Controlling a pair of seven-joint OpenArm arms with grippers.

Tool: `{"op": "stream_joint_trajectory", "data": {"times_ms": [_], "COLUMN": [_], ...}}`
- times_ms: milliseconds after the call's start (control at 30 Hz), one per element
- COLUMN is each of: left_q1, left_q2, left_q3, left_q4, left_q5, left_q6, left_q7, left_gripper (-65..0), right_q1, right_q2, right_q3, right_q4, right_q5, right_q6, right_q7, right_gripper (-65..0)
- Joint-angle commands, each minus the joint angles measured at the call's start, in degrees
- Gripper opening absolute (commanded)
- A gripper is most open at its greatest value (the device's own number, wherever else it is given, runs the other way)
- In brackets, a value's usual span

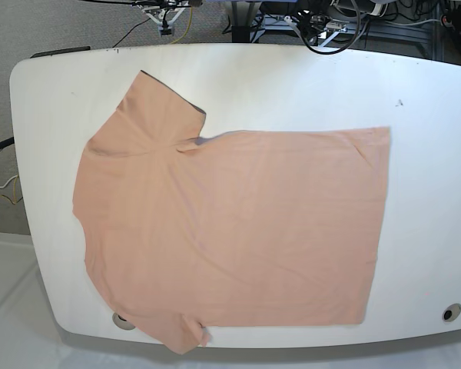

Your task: Fold the T-shirt properly

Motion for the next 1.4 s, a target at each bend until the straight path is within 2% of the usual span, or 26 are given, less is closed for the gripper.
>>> {"op": "stream_joint_trajectory", "data": {"times_ms": [0,1367], "left_q1": [-0.3,0.3], "left_q2": [0.0,0.2], "left_q3": [0.1,0.5], "left_q4": [0.1,0.0], "left_q5": [-0.2,0.3], "left_q6": [0.0,0.4], "left_q7": [-0.3,-1.0], "left_gripper": [-65.0,-65.0], "right_q1": [-0.3,-0.6], "right_q2": [0.1,0.5], "right_q3": [0.0,0.1], "right_q4": [0.0,0.0], "right_q5": [-0.3,0.1], "right_q6": [-0.2,0.0], "right_q7": [0.3,0.6], "right_gripper": [-64.5,-64.2]}}
